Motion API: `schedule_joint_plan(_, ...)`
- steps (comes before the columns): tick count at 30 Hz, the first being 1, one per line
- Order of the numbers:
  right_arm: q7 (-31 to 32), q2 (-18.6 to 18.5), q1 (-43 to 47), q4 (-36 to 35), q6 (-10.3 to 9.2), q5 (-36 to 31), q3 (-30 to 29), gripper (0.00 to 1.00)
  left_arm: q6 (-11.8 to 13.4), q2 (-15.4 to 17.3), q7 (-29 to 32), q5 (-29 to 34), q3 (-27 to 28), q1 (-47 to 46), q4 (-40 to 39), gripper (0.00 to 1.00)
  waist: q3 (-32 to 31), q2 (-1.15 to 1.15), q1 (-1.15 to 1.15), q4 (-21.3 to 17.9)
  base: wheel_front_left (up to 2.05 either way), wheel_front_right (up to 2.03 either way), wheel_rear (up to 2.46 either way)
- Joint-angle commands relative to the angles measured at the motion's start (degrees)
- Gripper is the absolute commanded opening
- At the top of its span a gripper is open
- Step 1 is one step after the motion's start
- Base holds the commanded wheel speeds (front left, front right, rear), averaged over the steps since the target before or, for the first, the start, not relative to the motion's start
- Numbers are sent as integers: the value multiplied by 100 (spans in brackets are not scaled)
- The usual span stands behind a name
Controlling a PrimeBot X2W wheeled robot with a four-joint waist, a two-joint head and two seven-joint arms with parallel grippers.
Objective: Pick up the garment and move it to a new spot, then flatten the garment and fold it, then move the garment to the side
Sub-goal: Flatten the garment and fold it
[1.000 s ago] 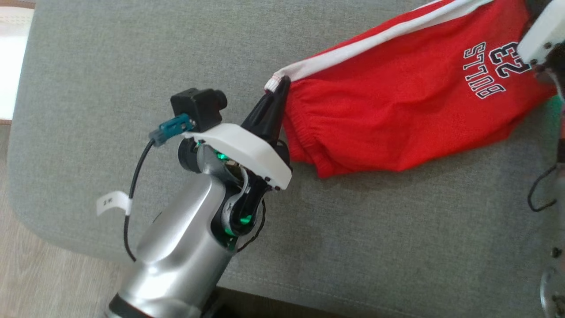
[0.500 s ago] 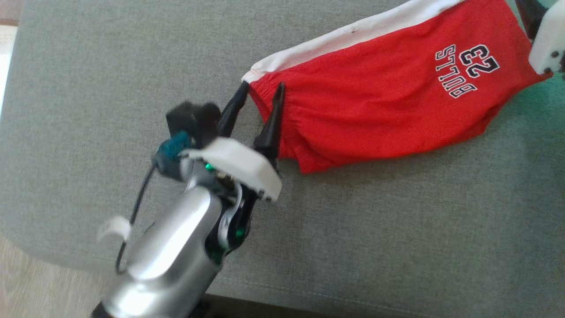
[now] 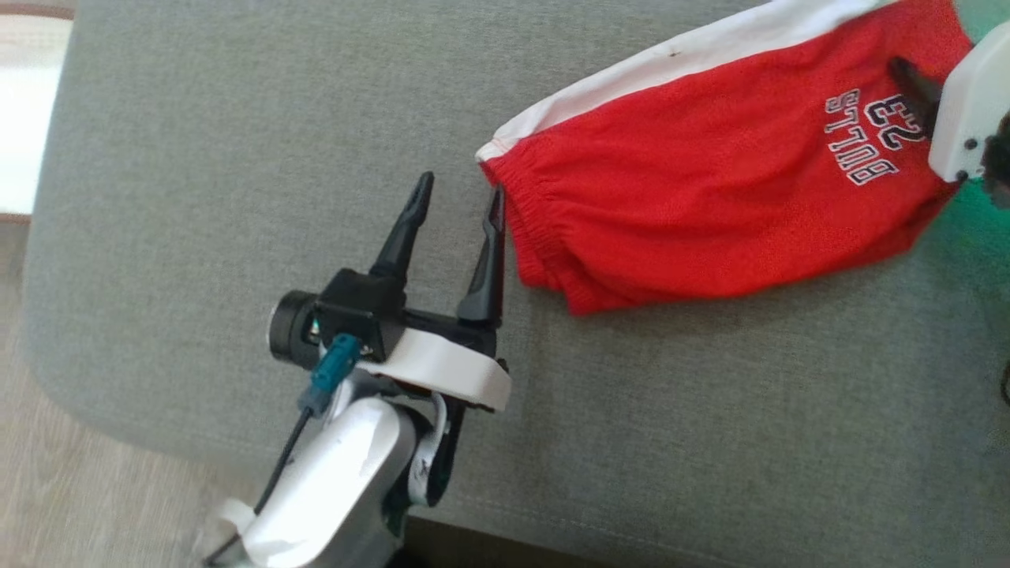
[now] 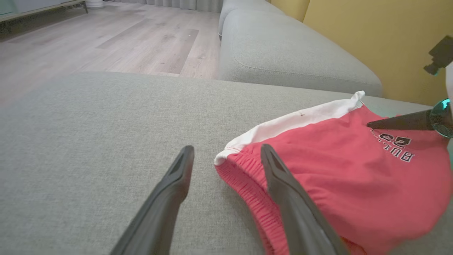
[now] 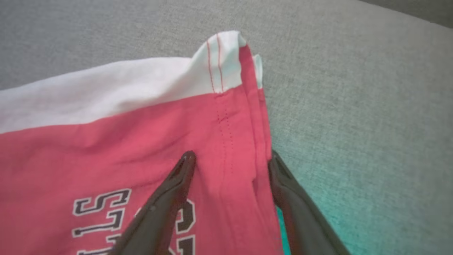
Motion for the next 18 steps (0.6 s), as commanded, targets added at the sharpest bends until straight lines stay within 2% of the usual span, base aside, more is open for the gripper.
schedule_joint_plan(1,160,134,117,-12,41,-36,89,100,0,36,-62,51,143,67,-166,100,0,0,0,63,0,0,0)
schedule_joint_plan(2,206,198,132,29,41,-19,65,41,-24,13,-73,79,155,98,-148,100,-16,0,0,82,0,0,0)
schedule_joint_plan(3,223,251,146,58,41,-12,28,0,-48,-10,-80,102,179,131,-130,100,-41,0,0,88,0,0,0)
schedule_joint_plan(7,80,509,205,65,41,158,-254,0,-143,-42,-90,288,432,324,-186,100,-215,0,0,-63,0,0,0)
schedule_joint_plan(14,-126,814,642,-176,41,576,-1119,0,-350,64,-92,618,1020,1040,-245,100,-785,0,0,-657,0,0,0)
schedule_joint_plan(18,-61,741,1025,-242,41,535,-2083,0,-542,20,-92,738,1327,1478,-188,100,-1122,0,0,-819,0,0,0)
